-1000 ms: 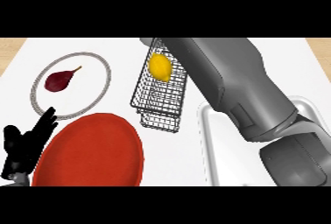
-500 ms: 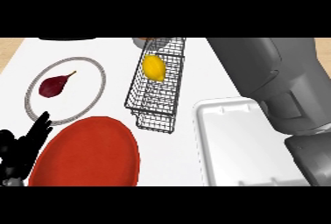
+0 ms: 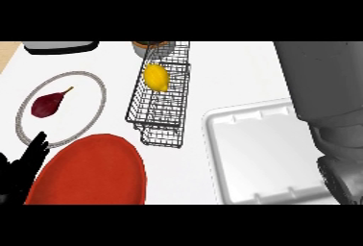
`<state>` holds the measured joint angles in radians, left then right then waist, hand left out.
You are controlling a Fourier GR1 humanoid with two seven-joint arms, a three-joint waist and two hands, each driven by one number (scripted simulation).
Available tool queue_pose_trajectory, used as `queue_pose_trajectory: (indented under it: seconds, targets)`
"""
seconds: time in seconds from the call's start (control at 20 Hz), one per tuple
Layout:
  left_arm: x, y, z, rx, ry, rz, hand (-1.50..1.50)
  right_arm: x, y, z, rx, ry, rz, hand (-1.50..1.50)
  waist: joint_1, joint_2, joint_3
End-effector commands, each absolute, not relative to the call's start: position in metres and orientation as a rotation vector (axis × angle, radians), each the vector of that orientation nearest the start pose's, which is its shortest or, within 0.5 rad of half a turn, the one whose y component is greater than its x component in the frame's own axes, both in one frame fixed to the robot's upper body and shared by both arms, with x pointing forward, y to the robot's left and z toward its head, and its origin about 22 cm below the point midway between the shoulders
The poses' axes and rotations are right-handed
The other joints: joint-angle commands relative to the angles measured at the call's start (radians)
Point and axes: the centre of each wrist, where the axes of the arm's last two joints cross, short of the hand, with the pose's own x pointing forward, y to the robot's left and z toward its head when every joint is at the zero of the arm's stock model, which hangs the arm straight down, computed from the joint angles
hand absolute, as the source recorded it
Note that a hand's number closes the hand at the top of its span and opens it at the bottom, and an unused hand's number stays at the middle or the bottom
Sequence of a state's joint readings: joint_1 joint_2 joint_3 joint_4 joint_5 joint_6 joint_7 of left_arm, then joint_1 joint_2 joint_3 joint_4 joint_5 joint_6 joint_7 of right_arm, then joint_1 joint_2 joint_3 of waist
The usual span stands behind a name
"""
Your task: Pick the lemon from the tray and place it in the tiered basket
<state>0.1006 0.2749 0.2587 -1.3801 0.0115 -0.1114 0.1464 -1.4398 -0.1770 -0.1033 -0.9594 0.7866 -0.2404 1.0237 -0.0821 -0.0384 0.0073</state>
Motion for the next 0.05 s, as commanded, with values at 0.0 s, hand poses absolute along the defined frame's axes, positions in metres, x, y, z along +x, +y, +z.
queue_pose_trajectory:
  seconds: [0.0]
  targets:
    - [0.1814,0.3811,-0.0328,0.328,-1.139,0.039,0.0,0.3909,-0.1178,0.3421,-0.749,-1.495,-0.037,-1.5,-0.017,-0.008,-0.001]
